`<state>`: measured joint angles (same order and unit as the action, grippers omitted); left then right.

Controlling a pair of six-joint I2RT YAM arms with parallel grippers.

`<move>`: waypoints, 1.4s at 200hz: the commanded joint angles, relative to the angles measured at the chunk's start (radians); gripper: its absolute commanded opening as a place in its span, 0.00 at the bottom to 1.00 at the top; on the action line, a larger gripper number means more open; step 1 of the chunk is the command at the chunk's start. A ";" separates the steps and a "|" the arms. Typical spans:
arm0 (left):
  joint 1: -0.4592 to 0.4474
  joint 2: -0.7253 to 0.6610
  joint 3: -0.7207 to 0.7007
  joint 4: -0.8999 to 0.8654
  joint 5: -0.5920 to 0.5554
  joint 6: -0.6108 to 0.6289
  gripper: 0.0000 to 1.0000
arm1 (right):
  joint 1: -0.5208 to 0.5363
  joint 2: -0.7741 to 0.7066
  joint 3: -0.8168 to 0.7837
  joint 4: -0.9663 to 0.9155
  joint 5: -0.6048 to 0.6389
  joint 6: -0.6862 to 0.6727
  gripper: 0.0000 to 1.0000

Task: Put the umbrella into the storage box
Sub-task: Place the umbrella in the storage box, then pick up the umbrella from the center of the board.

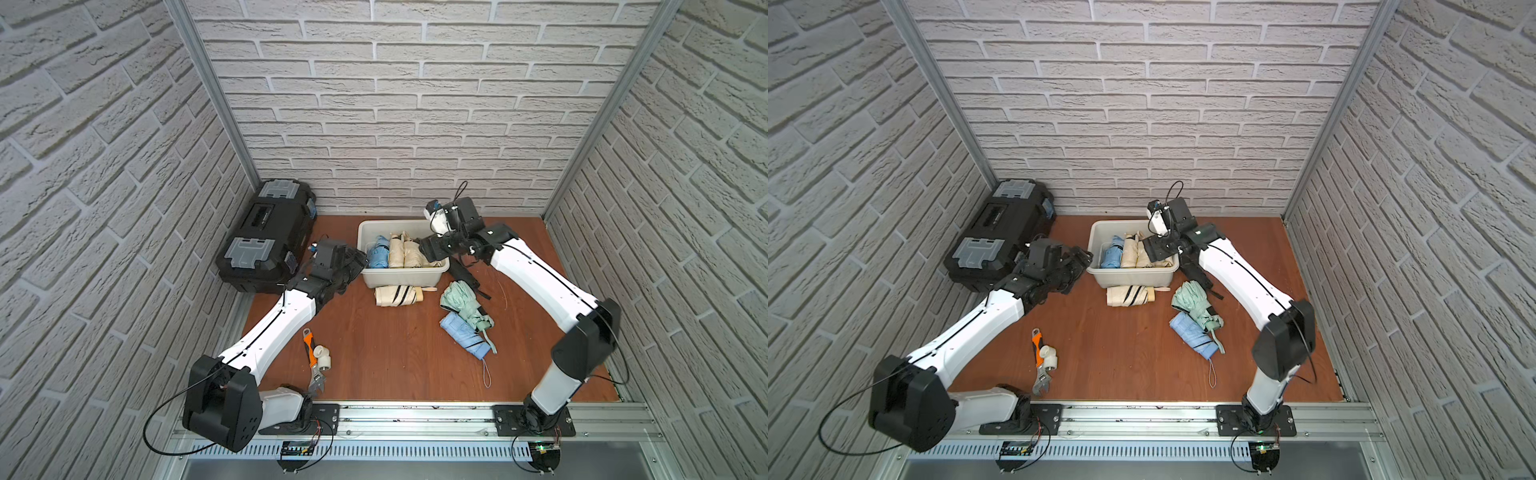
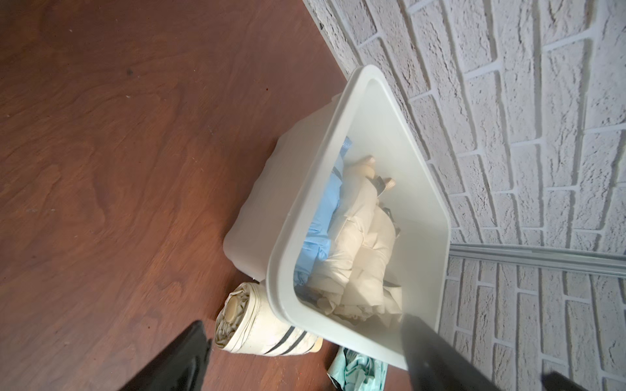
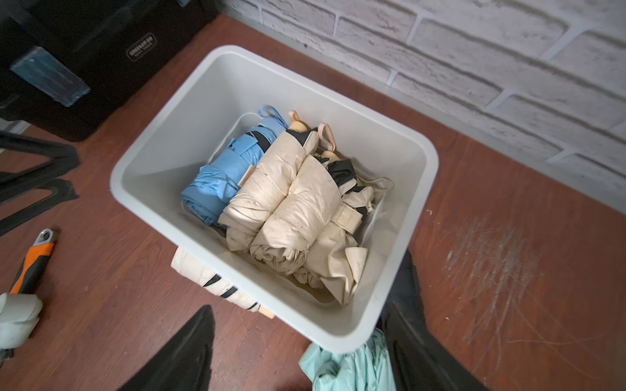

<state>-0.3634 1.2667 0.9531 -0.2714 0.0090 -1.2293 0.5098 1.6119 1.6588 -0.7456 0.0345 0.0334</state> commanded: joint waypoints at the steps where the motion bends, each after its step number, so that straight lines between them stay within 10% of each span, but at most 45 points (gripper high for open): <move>1: 0.006 -0.025 -0.017 0.037 0.017 0.035 0.93 | 0.020 -0.046 -0.075 -0.158 0.054 -0.009 0.77; 89: 0.006 -0.060 -0.046 -0.004 0.038 0.045 0.94 | 0.178 -0.277 -0.510 -0.343 0.158 0.199 0.85; 280: 0.008 -0.150 -0.081 -0.066 0.042 0.057 0.94 | 0.182 0.044 -0.641 -0.027 0.189 0.119 0.90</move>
<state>-0.3599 1.1339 0.8875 -0.3523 0.0490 -1.1812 0.6853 1.6466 1.0397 -0.8124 0.2375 0.1555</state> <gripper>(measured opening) 0.943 0.903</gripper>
